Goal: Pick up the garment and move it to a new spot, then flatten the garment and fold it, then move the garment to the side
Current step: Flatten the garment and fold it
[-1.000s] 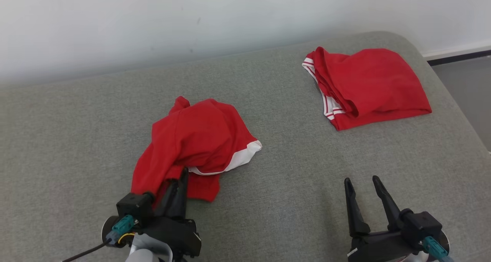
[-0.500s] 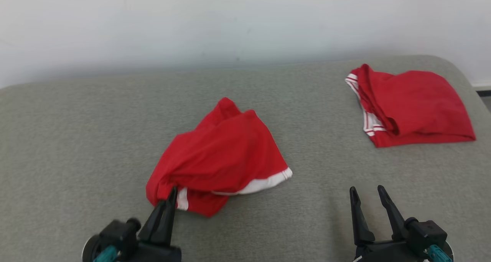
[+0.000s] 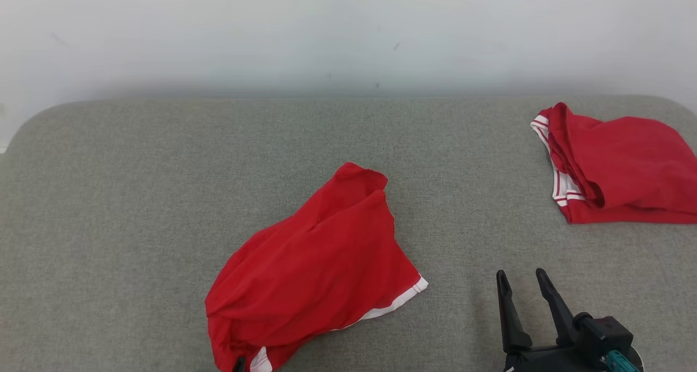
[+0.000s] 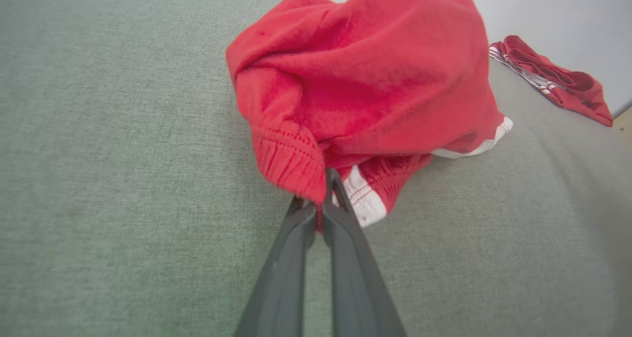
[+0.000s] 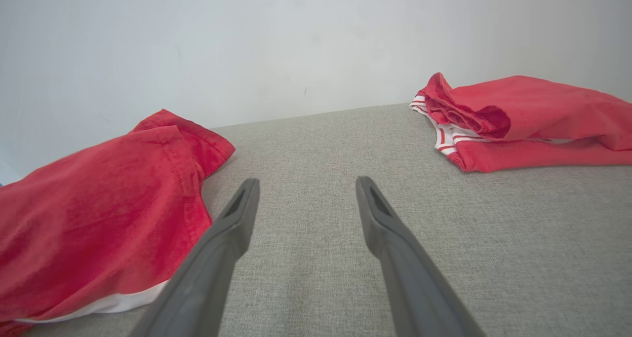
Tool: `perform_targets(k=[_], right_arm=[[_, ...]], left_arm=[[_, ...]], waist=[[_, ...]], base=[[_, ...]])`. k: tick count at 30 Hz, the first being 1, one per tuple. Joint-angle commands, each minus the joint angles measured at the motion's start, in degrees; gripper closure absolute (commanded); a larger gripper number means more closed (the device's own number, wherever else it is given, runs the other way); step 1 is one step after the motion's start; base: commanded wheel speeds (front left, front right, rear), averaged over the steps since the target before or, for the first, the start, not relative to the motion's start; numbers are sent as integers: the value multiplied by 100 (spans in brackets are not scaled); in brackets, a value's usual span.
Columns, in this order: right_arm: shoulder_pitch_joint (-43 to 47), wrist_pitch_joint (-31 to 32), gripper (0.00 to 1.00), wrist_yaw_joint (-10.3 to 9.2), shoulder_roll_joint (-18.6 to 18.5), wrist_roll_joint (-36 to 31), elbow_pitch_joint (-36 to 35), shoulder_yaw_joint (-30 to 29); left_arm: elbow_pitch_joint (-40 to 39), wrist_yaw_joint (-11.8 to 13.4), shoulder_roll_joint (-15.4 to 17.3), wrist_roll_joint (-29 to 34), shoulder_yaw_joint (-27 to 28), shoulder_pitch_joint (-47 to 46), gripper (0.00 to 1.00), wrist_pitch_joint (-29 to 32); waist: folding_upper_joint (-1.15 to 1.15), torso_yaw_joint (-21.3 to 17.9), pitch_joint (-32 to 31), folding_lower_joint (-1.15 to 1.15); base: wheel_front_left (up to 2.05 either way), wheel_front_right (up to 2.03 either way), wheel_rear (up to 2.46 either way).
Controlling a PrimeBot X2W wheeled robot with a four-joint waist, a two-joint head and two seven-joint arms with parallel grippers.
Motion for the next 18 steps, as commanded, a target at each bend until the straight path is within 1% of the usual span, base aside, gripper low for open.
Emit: perform_targets(k=[1, 10, 15, 16, 17, 18], right_arm=[[29, -3, 0, -15, 6, -44, 12, -15], [76, -3, 0, -15, 6, -103, 75, -17], [111, -3, 0, -15, 6, -88, 77, 14], [112, -3, 0, -15, 6, -74, 80, 14], [119, -3, 0, -15, 6, -58, 77, 5], [144, -3, 0, -15, 6, -45, 77, -3]], left_arm=[[56, -20, 26, 10, 15, -50, 100, -50], [154, 7, 442, 40, 459, -510, 100, -95], [220, 27, 416, -15, 435, -512, 100, -43], [242, 48, 389, -17, 427, -491, 64, -49], [260, 65, 359, 2, 422, -465, 2, -59], [269, 90, 308, -9, 444, -434, 0, -73]], waist=[[0, -3, -38, 0], [0, -44, -195, 0], [0, -73, -239, 0], [0, -74, -248, 0], [0, -68, -261, 0], [0, -56, -278, 0]], base=[[0, 0, 0], [0, 0, 0], [0, 0, 0], [0, 0, 0], [0, 0, 0], [0, 0, 0]])
